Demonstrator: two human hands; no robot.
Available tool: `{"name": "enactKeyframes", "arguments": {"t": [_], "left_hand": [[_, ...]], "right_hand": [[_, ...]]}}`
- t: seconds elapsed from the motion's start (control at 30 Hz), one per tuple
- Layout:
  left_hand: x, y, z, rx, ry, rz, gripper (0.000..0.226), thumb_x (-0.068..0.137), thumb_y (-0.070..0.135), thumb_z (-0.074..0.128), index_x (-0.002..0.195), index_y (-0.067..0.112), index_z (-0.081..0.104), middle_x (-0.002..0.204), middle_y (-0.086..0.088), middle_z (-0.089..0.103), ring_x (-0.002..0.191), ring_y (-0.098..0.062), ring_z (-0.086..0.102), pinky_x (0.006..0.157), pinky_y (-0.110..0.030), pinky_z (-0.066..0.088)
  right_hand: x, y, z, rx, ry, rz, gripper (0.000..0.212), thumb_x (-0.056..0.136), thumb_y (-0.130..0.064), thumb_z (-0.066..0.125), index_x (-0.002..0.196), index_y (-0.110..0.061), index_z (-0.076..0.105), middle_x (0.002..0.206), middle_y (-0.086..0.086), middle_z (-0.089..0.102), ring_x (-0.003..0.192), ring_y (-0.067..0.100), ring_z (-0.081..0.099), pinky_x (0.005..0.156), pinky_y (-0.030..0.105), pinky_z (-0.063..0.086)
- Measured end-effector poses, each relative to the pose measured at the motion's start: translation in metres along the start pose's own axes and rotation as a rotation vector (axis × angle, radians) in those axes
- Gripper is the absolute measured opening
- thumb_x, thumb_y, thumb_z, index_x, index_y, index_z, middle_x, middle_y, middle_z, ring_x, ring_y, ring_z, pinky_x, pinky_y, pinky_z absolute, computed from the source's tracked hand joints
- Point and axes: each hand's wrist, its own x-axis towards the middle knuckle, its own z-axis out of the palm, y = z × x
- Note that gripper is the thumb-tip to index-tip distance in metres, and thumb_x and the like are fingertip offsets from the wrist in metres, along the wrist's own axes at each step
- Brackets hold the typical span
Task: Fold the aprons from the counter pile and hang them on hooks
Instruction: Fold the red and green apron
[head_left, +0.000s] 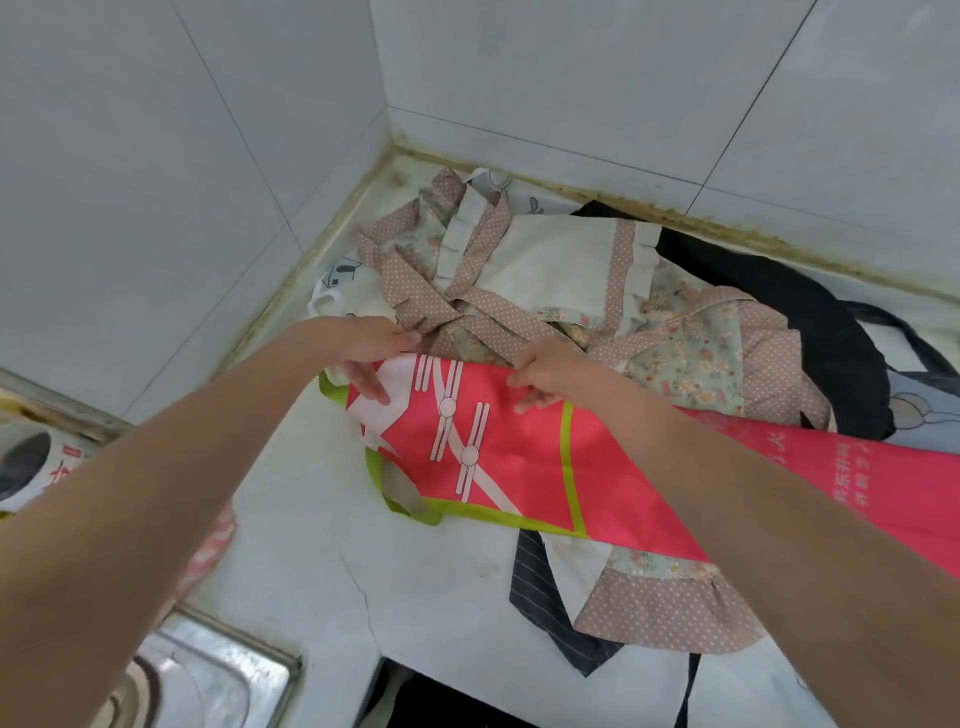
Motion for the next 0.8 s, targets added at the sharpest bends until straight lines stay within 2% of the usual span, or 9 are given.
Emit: {"name": "enactKeyframes", "arguments": {"t": [0.07, 0.13, 0.2, 0.3, 0.33, 0.43, 0.6, 0.7, 0.8], "left_hand": [[0.003, -0.006, 0.003, 0.019, -0.002, -0.024, 0.032, 0.097, 0.02, 0.051, 0.127, 0.01, 0.051, 0.098, -0.013, 0.06, 0.045, -0.013, 0.061, 0.064, -0.036, 0.054], [0.0, -0.011, 0.006, 0.028, 0.011, -0.02, 0.012, 0.098, 0.018, 0.049, 0.105, 0.013, 0.057, 0.081, -0.006, 0.058, 0.059, -0.018, 0.059, 0.071, -0.035, 0.054], [0.003, -0.014, 0.004, 0.082, 0.074, 0.054, 0.017, 0.097, 0.017, 0.046, 0.084, 0.01, 0.054, 0.065, -0.004, 0.06, 0.054, -0.013, 0.055, 0.064, -0.024, 0.048], [0.004, -0.011, -0.001, -0.065, 0.271, 0.174, 0.03, 0.096, 0.02, 0.05, 0.068, 0.009, 0.047, 0.04, 0.002, 0.056, 0.035, -0.006, 0.054, 0.041, -0.015, 0.042], [0.003, -0.01, -0.002, -0.182, 0.323, 0.193, 0.031, 0.095, 0.024, 0.054, 0.068, 0.009, 0.048, 0.037, 0.002, 0.055, 0.033, -0.005, 0.054, 0.037, -0.014, 0.042], [-0.009, -0.007, -0.002, -0.487, 0.284, 0.152, 0.027, 0.088, 0.032, 0.062, 0.073, 0.011, 0.053, 0.046, 0.002, 0.061, 0.038, -0.003, 0.059, 0.038, -0.013, 0.047], [-0.019, -0.026, 0.004, -0.563, -0.113, -0.01, 0.015, 0.09, 0.022, 0.06, 0.089, 0.011, 0.052, 0.091, -0.006, 0.063, 0.069, -0.016, 0.072, 0.053, -0.018, 0.056], [-0.017, -0.025, -0.008, -0.459, -0.001, 0.021, 0.009, 0.09, 0.012, 0.06, 0.086, 0.009, 0.053, 0.086, -0.014, 0.065, 0.064, -0.019, 0.072, 0.053, -0.022, 0.058], [-0.013, -0.008, -0.037, -0.397, 0.233, 0.142, 0.017, 0.09, 0.004, 0.059, 0.077, 0.01, 0.049, 0.074, -0.016, 0.059, 0.044, -0.013, 0.065, 0.039, -0.018, 0.05]], "right_hand": [[-0.001, -0.004, -0.004, -0.01, -0.023, -0.004, 0.03, 0.09, 0.004, 0.055, 0.064, -0.006, 0.045, 0.035, 0.002, 0.051, 0.035, 0.006, 0.056, 0.033, 0.014, 0.036], [-0.001, -0.006, -0.006, 0.025, -0.023, -0.003, 0.032, 0.087, 0.008, 0.058, 0.062, -0.006, 0.044, 0.036, 0.002, 0.053, 0.034, 0.006, 0.056, 0.032, 0.014, 0.034], [0.001, -0.002, -0.006, 0.086, -0.01, -0.013, 0.034, 0.085, 0.011, 0.059, 0.062, -0.007, 0.042, 0.042, 0.008, 0.054, 0.035, 0.008, 0.058, 0.03, 0.014, 0.032], [0.001, 0.001, -0.003, 0.187, -0.093, 0.024, 0.015, 0.085, 0.002, 0.065, 0.088, -0.001, 0.051, 0.084, 0.013, 0.061, 0.044, 0.015, 0.065, 0.032, 0.014, 0.036], [0.002, 0.002, -0.002, 0.214, -0.119, 0.038, 0.031, 0.085, -0.003, 0.067, 0.112, 0.0, 0.052, 0.11, 0.014, 0.059, 0.048, 0.016, 0.067, 0.035, 0.015, 0.04], [0.009, 0.006, -0.001, 0.242, -0.103, 0.032, 0.056, 0.086, -0.001, 0.065, 0.136, 0.0, 0.04, 0.142, 0.016, 0.041, 0.049, 0.016, 0.068, 0.04, 0.016, 0.047], [0.002, 0.007, -0.005, 0.177, -0.083, 0.013, 0.032, 0.085, 0.002, 0.064, 0.113, 0.001, 0.048, 0.11, 0.016, 0.051, 0.054, 0.02, 0.07, 0.039, 0.018, 0.048], [-0.003, 0.01, -0.013, -0.106, -0.175, 0.086, 0.05, 0.088, -0.004, 0.063, 0.132, 0.007, 0.041, 0.134, 0.025, 0.044, 0.056, 0.022, 0.07, 0.042, 0.021, 0.053], [-0.01, 0.01, -0.031, -0.057, -0.184, 0.106, 0.071, 0.088, 0.0, 0.062, 0.147, -0.004, 0.022, 0.153, 0.025, 0.017, 0.05, 0.02, 0.068, 0.048, 0.023, 0.056]]}}
